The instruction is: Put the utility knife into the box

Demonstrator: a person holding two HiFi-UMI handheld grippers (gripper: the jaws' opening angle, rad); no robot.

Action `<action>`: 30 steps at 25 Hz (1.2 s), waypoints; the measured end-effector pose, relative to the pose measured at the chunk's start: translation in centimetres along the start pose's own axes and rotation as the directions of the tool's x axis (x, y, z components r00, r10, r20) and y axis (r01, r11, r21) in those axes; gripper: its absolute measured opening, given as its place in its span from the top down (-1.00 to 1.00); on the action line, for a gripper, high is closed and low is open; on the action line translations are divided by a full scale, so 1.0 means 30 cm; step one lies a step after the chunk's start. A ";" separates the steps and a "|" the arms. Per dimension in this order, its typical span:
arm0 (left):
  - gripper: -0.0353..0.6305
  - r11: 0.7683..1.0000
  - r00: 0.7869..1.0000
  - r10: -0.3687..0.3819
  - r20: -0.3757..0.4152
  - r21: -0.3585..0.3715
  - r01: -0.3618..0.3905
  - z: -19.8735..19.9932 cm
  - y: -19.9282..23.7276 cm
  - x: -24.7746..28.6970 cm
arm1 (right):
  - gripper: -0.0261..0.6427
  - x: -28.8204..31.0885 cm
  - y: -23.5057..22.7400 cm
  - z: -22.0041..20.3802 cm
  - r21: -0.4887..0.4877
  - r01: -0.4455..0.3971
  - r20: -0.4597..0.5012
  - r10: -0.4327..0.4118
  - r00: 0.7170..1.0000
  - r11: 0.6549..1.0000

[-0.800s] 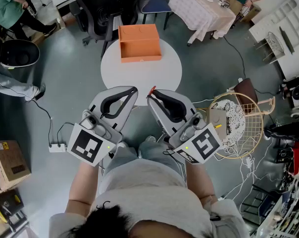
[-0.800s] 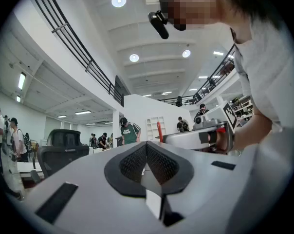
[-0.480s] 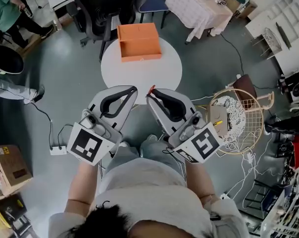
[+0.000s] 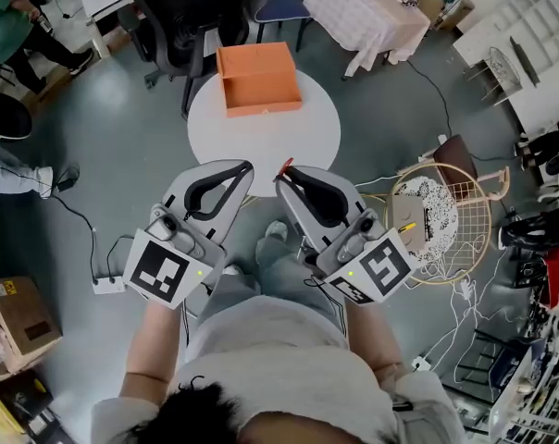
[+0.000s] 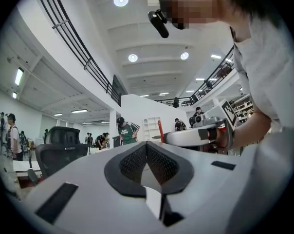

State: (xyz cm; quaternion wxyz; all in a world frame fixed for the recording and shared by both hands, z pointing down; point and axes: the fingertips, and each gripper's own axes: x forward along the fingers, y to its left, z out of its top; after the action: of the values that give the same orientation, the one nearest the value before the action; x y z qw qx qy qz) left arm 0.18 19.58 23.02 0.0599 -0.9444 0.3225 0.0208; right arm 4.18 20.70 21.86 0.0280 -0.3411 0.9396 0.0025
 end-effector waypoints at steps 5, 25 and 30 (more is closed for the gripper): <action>0.87 1.000 1.000 0.030 0.002 -0.005 -0.030 -0.020 0.059 0.027 | 0.76 0.047 -0.053 -0.022 0.007 -0.015 -0.002 0.015 1.000 1.000; 0.87 0.984 0.984 0.176 -0.006 0.004 -0.176 -0.067 0.325 0.431 | 0.76 0.242 -0.512 -0.007 -0.018 -0.178 -0.007 0.178 0.984 0.984; 0.87 0.975 0.975 0.221 -0.009 0.018 -0.221 -0.083 0.360 0.514 | 0.76 0.261 -0.603 -0.015 -0.023 -0.225 -0.004 0.225 0.974 0.974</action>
State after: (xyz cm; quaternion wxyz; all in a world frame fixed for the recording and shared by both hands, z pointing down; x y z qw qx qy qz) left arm 5.78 1.43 23.21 0.0635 -0.9022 0.4261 0.0195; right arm 9.75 1.79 22.13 0.0229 -0.2325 0.9722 0.0161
